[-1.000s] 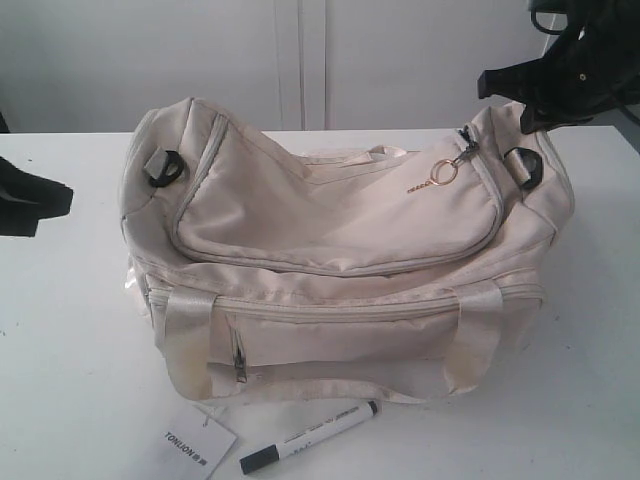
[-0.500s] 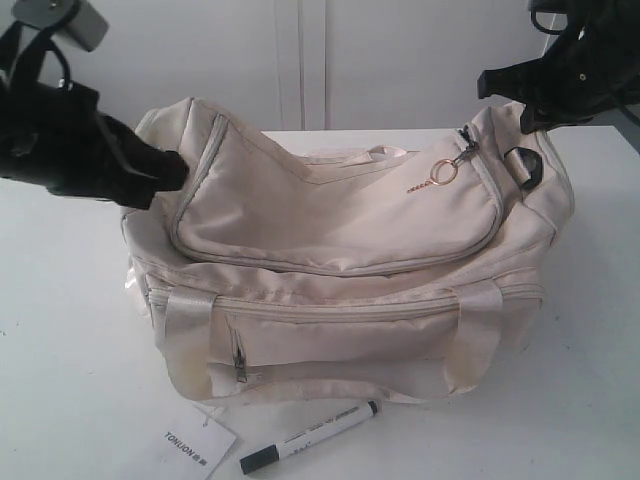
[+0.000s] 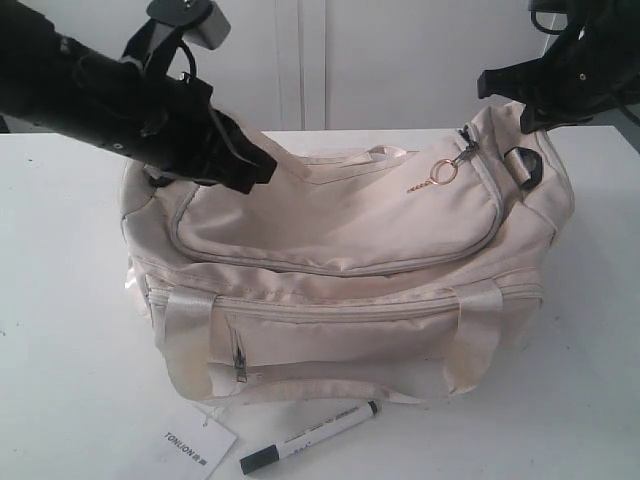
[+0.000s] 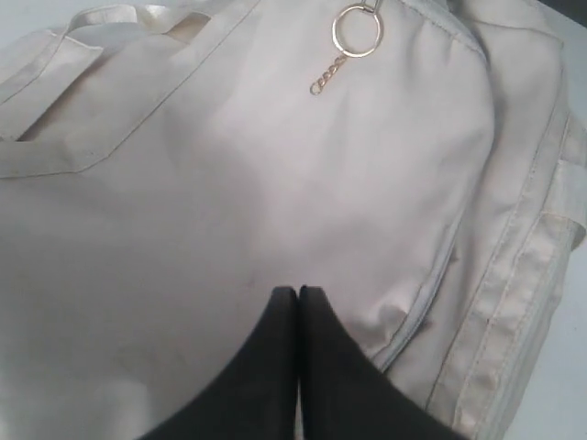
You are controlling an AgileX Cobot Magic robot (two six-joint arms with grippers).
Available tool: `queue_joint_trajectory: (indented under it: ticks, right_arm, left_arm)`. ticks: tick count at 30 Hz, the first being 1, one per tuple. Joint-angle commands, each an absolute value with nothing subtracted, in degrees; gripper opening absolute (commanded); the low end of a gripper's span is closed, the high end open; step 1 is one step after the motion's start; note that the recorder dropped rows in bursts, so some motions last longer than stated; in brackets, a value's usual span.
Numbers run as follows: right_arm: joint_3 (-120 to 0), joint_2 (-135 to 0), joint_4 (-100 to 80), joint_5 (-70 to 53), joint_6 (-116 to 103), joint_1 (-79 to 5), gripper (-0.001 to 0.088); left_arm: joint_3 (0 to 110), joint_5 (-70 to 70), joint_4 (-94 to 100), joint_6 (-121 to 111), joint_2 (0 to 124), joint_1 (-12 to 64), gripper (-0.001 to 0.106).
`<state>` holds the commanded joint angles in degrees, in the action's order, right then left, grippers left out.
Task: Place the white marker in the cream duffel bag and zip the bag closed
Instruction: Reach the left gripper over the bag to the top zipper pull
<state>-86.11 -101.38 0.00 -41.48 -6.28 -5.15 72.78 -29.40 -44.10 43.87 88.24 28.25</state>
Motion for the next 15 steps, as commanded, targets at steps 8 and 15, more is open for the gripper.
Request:
queue_joint_trajectory:
  ticks: [8, 15]
  right_arm:
    - [-86.11, -101.38, 0.00, -41.48, -6.28, -5.15, 0.0000]
    - [-86.11, -101.38, 0.00, -41.48, -6.28, -5.15, 0.0000]
  left_arm:
    - [79.15, -33.32, -46.01, 43.76, 93.38, 28.25, 0.000]
    - [84.37, -36.77, -50.28, 46.53, 97.91, 28.25, 0.000]
